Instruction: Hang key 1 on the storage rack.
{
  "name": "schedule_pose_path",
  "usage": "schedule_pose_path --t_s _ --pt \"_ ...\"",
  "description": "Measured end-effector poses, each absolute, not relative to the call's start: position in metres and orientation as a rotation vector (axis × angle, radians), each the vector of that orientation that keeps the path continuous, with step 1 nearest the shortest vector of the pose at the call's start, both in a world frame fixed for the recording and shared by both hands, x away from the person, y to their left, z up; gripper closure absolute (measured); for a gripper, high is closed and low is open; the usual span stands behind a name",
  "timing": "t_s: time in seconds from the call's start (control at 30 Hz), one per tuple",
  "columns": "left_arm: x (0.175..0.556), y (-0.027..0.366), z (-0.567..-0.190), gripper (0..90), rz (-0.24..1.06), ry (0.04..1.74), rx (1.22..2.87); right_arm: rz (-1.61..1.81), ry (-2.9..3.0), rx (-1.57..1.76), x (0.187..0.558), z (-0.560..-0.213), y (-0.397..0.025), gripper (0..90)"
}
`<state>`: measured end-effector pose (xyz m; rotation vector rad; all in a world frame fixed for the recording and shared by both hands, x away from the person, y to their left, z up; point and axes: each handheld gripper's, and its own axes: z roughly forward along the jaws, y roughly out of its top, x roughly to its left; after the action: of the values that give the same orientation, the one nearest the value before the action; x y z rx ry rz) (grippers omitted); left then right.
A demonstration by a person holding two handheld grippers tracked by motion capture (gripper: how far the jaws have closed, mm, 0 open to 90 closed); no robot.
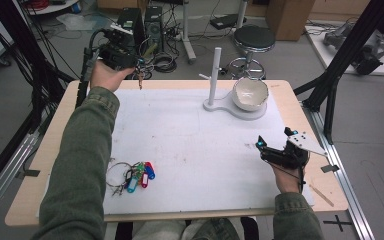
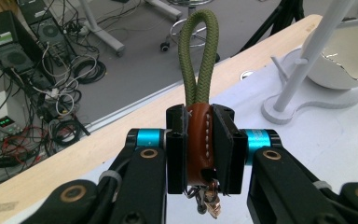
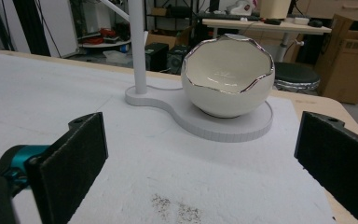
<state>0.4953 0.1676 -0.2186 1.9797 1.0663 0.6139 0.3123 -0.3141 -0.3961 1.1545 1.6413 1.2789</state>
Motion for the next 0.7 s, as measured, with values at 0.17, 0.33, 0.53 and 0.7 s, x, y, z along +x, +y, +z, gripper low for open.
schedule_pose_path --t_s 0.17,0.33,0.53,0.7 --pt "0.498 0.156 -0.220 76.1 0.598 1.051 1.988 1.278 1.643 1.152 0.312 -0.396 -0.314 1.5" --pt "0.503 0.139 -0.226 76.1 0.583 1.028 2.006 1.282 1.641 1.154 0.312 -0.396 -0.314 1.4" --pt "0.509 0.124 -0.237 76.2 0.560 1.019 2.015 1.282 1.643 1.154 0.312 -0.396 -0.315 1.4" --pt "0.514 0.114 -0.246 76.2 0.538 1.017 2.021 1.282 1.643 1.157 0.312 -0.396 -0.315 1.4"
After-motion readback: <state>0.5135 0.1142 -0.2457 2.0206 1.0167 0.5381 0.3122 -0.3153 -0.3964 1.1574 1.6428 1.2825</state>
